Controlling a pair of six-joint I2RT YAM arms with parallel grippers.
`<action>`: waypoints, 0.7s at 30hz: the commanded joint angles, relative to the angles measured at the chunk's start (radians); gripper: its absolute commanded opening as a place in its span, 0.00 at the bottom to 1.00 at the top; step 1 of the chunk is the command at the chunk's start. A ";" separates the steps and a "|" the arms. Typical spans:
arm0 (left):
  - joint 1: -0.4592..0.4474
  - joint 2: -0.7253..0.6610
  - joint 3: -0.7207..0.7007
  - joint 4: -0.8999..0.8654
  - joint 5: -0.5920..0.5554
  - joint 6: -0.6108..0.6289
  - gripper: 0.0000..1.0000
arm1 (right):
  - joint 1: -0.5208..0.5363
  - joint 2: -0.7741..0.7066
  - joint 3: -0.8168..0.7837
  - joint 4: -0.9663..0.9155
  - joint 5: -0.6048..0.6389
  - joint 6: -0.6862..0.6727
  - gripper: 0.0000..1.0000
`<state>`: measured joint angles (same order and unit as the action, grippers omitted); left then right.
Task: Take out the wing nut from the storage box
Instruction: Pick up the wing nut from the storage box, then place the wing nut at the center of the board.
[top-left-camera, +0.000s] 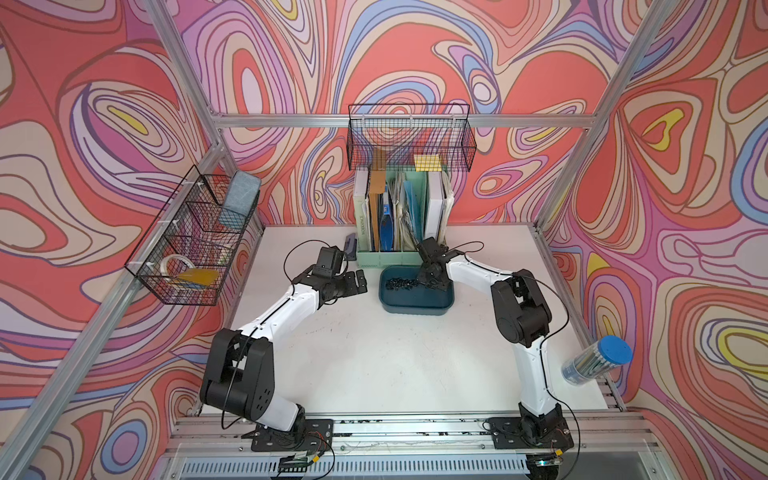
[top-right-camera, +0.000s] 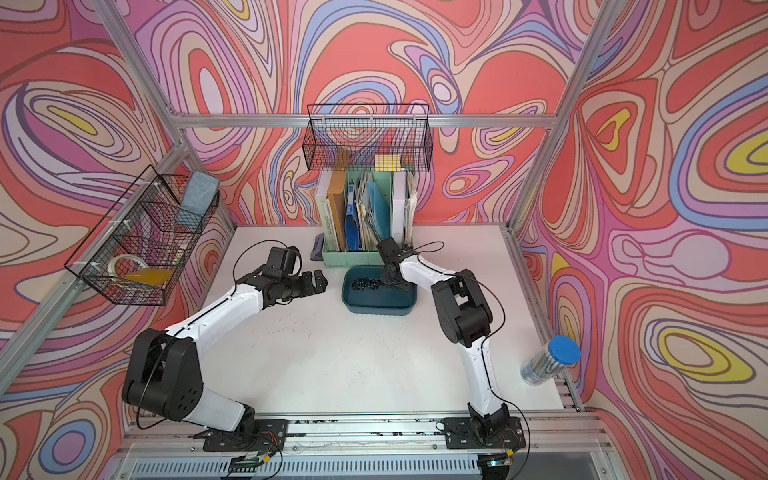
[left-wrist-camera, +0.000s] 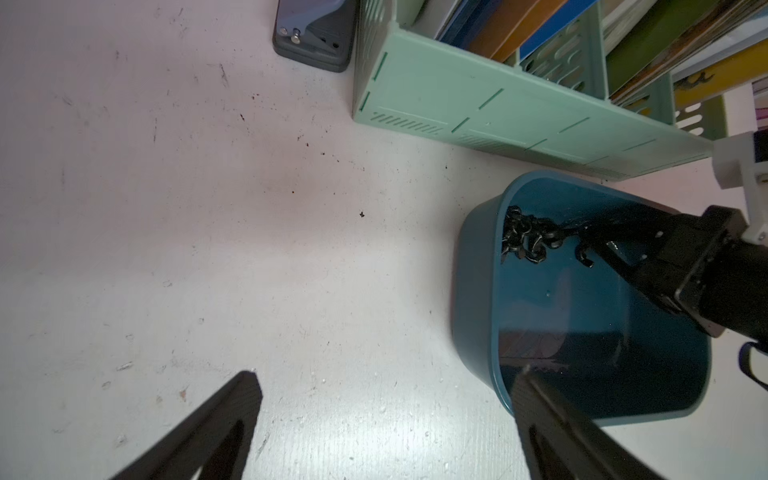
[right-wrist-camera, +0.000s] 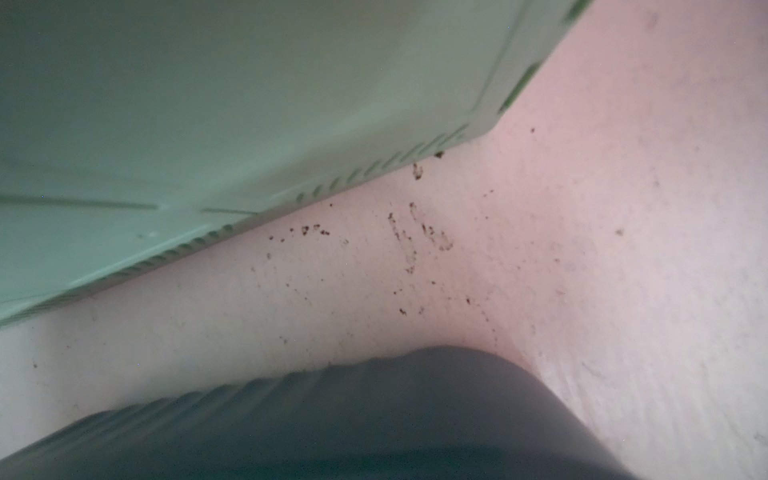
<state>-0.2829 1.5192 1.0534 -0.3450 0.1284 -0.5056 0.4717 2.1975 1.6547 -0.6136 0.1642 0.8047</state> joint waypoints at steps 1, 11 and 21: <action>-0.003 -0.020 -0.001 -0.006 0.000 0.004 0.99 | -0.004 -0.026 -0.025 -0.005 0.014 -0.008 0.00; -0.003 -0.039 -0.009 -0.008 0.010 0.011 0.99 | -0.003 -0.160 -0.106 -0.040 0.024 -0.072 0.00; -0.016 -0.053 -0.013 0.000 0.039 0.014 0.99 | -0.002 -0.445 -0.283 -0.109 0.012 -0.194 0.00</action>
<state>-0.2871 1.4868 1.0534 -0.3450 0.1471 -0.5011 0.4717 1.8275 1.4189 -0.6815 0.1715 0.6647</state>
